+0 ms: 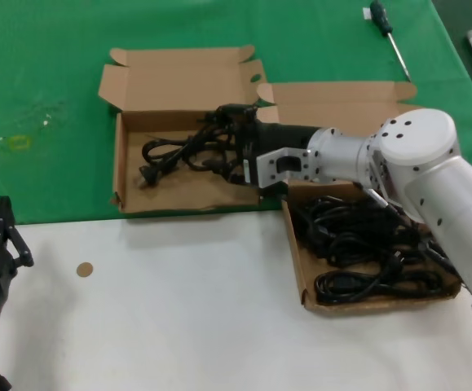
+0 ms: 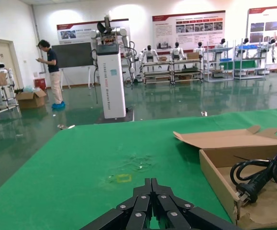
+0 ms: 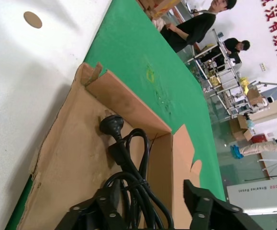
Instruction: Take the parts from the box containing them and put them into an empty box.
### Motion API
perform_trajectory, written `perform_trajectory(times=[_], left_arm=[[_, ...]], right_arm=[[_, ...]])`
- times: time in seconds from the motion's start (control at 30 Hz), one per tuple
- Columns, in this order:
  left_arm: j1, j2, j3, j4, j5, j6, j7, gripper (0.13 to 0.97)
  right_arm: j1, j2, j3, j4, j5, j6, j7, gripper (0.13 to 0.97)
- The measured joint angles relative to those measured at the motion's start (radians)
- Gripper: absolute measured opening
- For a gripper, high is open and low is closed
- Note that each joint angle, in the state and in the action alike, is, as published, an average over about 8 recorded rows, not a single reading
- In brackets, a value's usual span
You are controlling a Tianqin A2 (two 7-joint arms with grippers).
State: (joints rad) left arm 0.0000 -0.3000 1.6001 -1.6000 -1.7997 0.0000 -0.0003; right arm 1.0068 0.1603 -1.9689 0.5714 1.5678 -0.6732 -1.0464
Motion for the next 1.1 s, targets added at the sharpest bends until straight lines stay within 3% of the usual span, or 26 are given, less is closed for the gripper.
perform_trajectory(times=[0.57, 0.7, 0.97, 1.1], left_arm=[[0.000, 0.000, 0.000, 0.000, 0.000, 0.000, 0.000, 0.152], [0.000, 0.000, 0.000, 0.000, 0.000, 0.000, 0.000, 0.153], [0.000, 0.000, 0.000, 0.000, 0.000, 0.000, 0.000, 0.186], [0.000, 0.000, 0.000, 0.000, 0.000, 0.000, 0.000, 0.205]], right_arm=[[-0.091, 0.087, -0.037, 0.257, -0.050, 0.011, 0.192, 0.768], [-0.093, 0.089, -0.037, 0.262, -0.051, 0.011, 0.196, 0.768], [-0.126, 0.091, -0.023, 0.290, -0.041, 0.035, 0.227, 0.901], [-0.165, 0.093, -0.005, 0.323, -0.029, 0.063, 0.263, 0.924]])
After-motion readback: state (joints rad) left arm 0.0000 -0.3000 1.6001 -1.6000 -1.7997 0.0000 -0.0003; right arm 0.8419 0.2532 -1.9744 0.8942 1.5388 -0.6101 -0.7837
